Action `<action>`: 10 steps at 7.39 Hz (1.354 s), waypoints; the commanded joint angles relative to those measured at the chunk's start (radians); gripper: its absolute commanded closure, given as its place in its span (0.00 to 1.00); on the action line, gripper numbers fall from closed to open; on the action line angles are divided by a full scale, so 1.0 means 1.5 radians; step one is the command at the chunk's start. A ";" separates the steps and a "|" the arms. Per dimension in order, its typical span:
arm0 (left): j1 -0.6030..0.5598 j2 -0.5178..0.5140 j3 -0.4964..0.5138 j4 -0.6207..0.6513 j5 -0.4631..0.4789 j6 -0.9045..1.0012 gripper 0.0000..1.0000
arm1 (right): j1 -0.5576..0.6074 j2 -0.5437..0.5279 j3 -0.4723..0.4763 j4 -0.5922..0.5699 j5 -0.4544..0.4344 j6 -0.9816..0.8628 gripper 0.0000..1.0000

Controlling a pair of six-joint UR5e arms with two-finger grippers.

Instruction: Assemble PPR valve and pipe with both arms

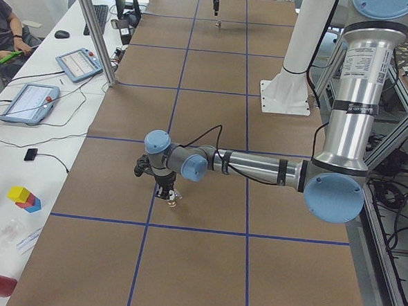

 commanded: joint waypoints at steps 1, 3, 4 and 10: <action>0.000 -0.023 -0.010 0.020 -0.055 -0.004 1.00 | 0.000 0.000 0.002 0.000 0.000 0.001 0.00; 0.000 -0.087 -0.130 0.209 -0.080 -0.046 1.00 | 0.000 0.001 0.005 0.000 0.000 0.000 0.00; 0.026 -0.137 -0.163 0.234 -0.081 -0.142 1.00 | 0.000 0.001 0.004 0.000 0.000 0.001 0.00; 0.349 -0.522 -0.032 0.242 0.104 -0.601 1.00 | 0.000 0.022 0.007 0.001 -0.002 0.000 0.00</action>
